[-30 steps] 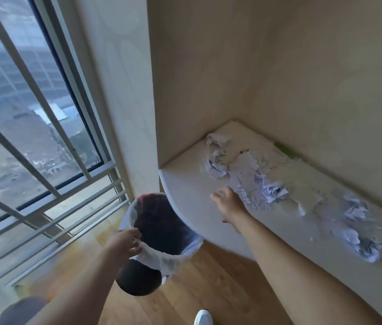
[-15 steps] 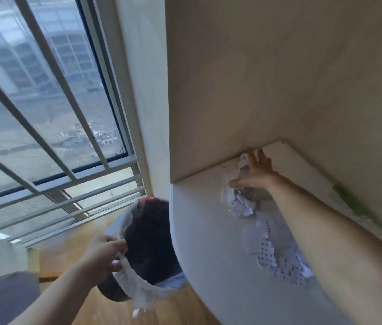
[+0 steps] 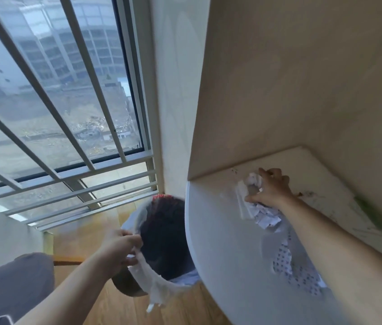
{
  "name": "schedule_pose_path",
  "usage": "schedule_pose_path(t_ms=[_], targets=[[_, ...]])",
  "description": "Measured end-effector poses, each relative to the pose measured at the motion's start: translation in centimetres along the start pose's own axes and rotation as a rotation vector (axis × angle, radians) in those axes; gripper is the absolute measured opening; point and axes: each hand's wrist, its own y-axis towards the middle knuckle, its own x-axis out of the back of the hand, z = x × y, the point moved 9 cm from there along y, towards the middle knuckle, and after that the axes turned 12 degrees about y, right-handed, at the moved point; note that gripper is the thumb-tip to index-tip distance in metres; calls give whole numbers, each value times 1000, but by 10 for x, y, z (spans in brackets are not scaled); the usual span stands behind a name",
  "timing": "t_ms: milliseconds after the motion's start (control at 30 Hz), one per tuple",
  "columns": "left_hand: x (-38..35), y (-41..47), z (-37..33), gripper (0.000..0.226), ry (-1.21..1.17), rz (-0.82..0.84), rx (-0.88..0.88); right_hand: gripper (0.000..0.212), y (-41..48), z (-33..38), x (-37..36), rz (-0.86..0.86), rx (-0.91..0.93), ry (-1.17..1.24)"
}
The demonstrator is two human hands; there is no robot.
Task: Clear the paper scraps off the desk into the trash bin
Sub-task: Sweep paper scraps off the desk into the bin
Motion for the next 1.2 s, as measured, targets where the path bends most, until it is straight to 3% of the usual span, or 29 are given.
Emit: schedule_pose_path(t_ms=[100,267,667,833,900,1033,1100,1200], targets=[[-2,-2,2,9,-8,12,1,93,-14,7,-10,-2,-19,99],[-1,-8,1,5,-36,15,14,81,-50,46,-38,49,105,207],[-5,-14,-8,6,-76,53,-8,68,-123,157,-109,155,422,139],[-5,-18,-7,9,-83,75,-14,72,-160,213,-145,372,606,104],[-4,-21,-7,7,-77,89,-28,73,-171,227,-139,375,643,207],[-2,-24,-5,10,-55,72,-34,66,-156,194,-88,156,466,403],[-4,-26,-4,6,-36,61,-35,67,-132,148,-63,87,298,339],[-8,-27,-7,5,-17,74,-45,73,-97,86,-40,126,115,131]])
